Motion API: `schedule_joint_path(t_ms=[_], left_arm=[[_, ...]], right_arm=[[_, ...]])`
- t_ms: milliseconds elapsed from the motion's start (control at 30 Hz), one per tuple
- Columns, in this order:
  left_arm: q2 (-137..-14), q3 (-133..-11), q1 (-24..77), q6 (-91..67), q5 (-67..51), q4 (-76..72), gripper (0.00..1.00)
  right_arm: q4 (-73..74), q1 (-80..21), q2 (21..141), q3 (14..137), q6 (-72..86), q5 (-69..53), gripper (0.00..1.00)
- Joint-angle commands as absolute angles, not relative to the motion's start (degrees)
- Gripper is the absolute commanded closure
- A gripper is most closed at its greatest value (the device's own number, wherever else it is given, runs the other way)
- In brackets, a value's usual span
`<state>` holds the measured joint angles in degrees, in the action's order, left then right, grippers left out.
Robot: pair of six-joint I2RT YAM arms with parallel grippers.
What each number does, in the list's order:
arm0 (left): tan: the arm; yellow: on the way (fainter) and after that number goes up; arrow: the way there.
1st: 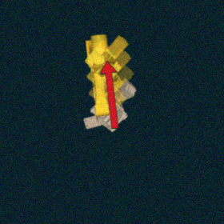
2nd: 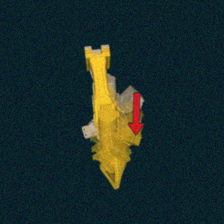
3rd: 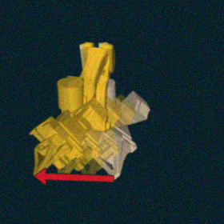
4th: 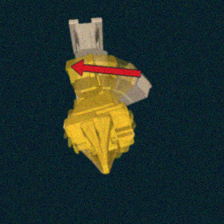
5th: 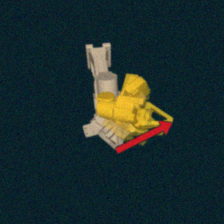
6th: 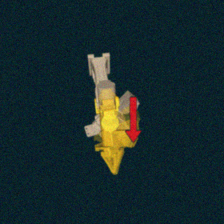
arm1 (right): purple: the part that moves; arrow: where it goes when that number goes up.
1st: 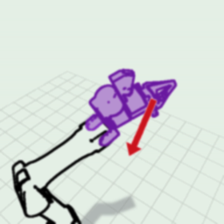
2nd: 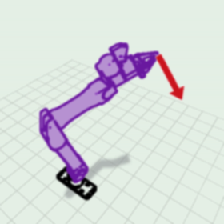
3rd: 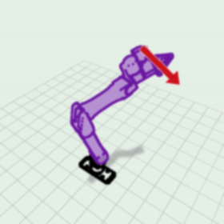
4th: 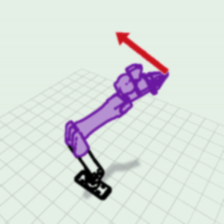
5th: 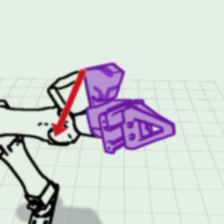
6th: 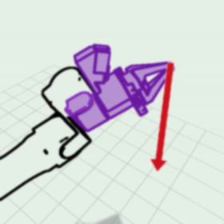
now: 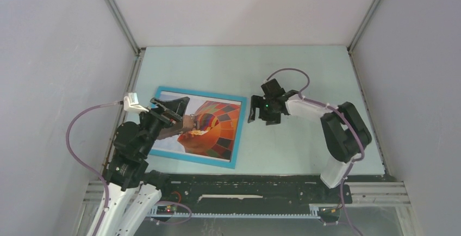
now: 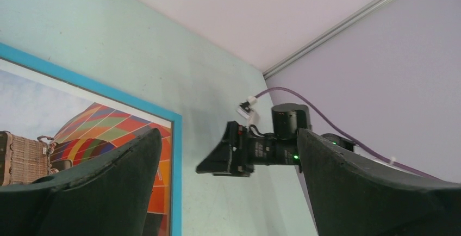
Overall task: Put the photo into the frame
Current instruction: Reset both arms
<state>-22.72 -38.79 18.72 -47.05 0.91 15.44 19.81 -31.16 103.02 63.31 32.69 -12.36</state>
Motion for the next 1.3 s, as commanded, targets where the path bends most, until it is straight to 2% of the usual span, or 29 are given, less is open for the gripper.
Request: schedule_joint_path(t_ms=[0,133,367,533,633,967,1167,1267], left_arm=[[-21.8,-41.8,18.5,-44.4,1.8,17.2,0.00],[-21.7,-43.8,18.5,-43.0,3.0,18.8,0.00],[-21.8,-48.9,18.5,-40.0,6.7,21.8,0.00],[-22.9,-52.9,18.6,-38.4,6.8,23.8,0.00],[-22.3,-52.9,18.5,-39.3,6.7,23.2,0.00],[-25.9,-52.3,18.6,-44.3,0.4,18.7,0.00],[-25.5,-52.7,18.6,-44.5,0.5,18.3,0.00],[-25.6,-52.9,18.6,-44.5,0.4,18.2,0.00]], right_arm=[[34.4,-31.7,90.6,61.8,25.8,1.6,0.05],[40.0,-34.3,77.1,61.7,22.5,5.2,0.01],[47.1,-34.7,55.2,66.8,22.9,5.4,0.00],[45.5,-35.2,43.7,70.6,22.5,3.6,0.00],[39.8,-35.2,37.3,71.2,22.2,-0.2,0.00],[26.5,-35.2,27.5,72.1,21.8,-10.1,0.00],[25.0,-35.2,25.2,70.3,20.6,-11.6,0.00],[26.3,-35.2,24.8,69.9,20.5,-7.9,0.00]])
